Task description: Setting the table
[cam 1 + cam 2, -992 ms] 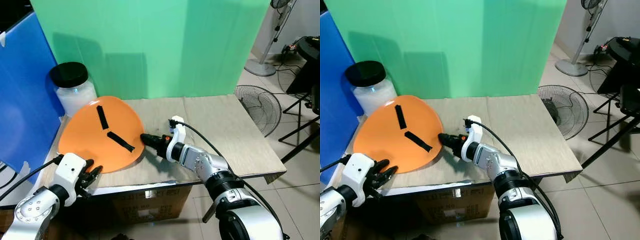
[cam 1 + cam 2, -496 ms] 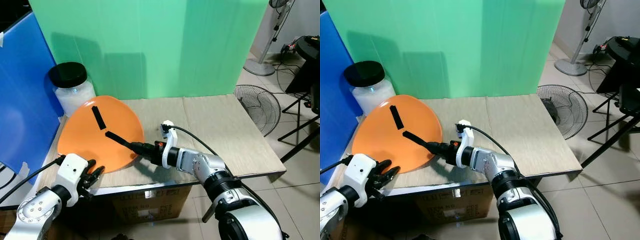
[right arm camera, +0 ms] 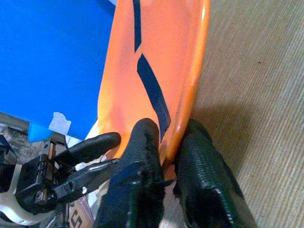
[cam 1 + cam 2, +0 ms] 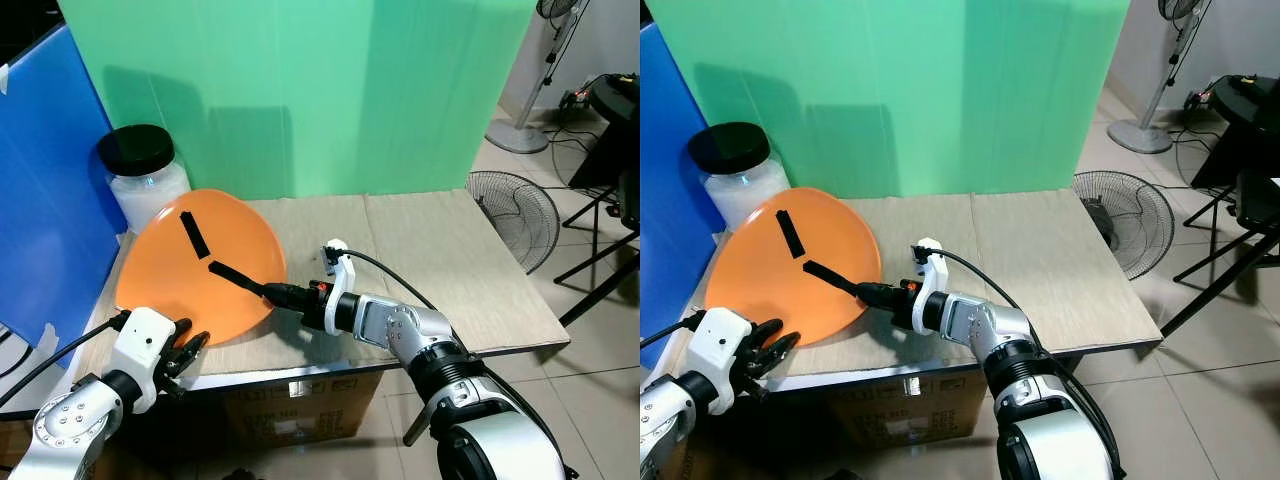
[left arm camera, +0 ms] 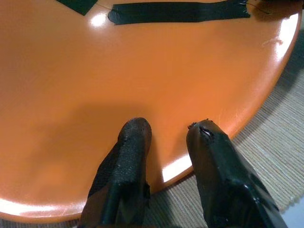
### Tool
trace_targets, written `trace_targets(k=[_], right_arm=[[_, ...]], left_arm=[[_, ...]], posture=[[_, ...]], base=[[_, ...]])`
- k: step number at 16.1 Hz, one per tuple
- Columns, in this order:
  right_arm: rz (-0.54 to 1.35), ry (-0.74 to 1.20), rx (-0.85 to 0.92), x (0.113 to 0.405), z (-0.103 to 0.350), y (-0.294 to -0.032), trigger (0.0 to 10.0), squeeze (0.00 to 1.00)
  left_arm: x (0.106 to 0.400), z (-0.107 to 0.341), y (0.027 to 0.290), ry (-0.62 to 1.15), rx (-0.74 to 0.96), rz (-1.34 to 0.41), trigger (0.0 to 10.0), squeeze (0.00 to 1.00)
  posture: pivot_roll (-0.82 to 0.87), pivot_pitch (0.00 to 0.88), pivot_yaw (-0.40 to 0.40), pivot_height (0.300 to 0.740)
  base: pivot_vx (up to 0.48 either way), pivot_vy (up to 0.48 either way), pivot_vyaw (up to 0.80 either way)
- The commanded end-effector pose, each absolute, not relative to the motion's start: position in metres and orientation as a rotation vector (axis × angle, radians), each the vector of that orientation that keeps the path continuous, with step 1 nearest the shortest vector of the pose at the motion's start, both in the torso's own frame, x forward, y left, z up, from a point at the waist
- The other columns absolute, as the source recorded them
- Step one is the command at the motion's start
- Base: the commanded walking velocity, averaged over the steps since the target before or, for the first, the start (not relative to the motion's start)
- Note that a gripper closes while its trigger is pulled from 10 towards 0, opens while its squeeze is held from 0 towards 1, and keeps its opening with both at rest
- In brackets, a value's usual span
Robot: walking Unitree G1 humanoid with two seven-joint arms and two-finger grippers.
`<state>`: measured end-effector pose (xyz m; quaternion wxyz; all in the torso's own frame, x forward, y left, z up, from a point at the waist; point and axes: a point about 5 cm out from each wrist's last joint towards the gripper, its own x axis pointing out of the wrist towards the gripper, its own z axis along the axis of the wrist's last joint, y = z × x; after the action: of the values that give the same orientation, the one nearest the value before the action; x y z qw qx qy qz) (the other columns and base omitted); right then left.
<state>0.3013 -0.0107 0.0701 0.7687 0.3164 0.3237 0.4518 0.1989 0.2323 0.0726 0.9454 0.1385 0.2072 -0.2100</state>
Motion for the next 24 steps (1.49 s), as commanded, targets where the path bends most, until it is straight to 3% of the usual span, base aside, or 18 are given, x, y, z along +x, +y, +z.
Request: trace_targets(k=[1, 7, 10, 13, 17, 21, 24], right_arm=[[1.051, 0.706, 0.749, 0.289, 0.073, 0.013, 0.0, 0.0], [1.04, 0.708, 0.75, 0.29, 0.073, 0.014, 0.0, 0.0], [1.013, 0.695, 0.772, 0.294, 0.074, 0.009, 0.0, 0.0], [0.941, 0.64, 0.822, 0.308, 0.082, -0.012, 0.0, 0.0], [0.869, 0.575, 0.867, 0.32, 0.091, -0.042, 0.0, 0.0], [0.807, 0.505, 0.894, 0.331, 0.103, -0.071, 0.0, 0.0], [0.818, 0.452, 0.908, 0.336, 0.114, -0.093, 0.0, 0.0]], left_arm=[[0.188, 0.051, 0.224, 0.533, 0.257, -0.478, 10.0, 0.0], [0.19, 0.055, 0.222, 0.51, 0.31, -0.491, 10.0, 0.0], [0.202, 0.08, 0.211, 0.363, 0.278, -0.469, 10.0, 0.0], [0.218, 0.127, 0.184, 0.134, 0.138, -0.466, 10.0, 0.0], [0.22, 0.143, 0.171, 0.072, 0.119, -0.474, 10.0, 0.0], [0.215, 0.144, 0.176, 0.093, 0.104, -0.406, 10.0, 0.0], [0.213, 0.141, 0.198, 0.108, 0.084, -0.278, 10.0, 0.0]], posture=[[-0.08, 0.0, -0.019, 0.74], [-0.08, 0.0, -0.021, 0.74], [-0.07, 0.0, -0.018, 0.74], [-0.07, 0.0, -0.017, 0.74], [-0.07, 0.0, -0.011, 0.74], [-0.07, 0.0, -0.009, 0.74], [-0.07, 0.0, -0.008, 0.74]], base=[[0.0, 0.0, 0.0], [0.0, 0.0, 0.0], [0.0, 0.0, 0.0], [0.0, 0.0, 0.0], [0.0, 0.0, 0.0], [0.0, 0.0, 0.0], [0.0, 0.0, 0.0]])
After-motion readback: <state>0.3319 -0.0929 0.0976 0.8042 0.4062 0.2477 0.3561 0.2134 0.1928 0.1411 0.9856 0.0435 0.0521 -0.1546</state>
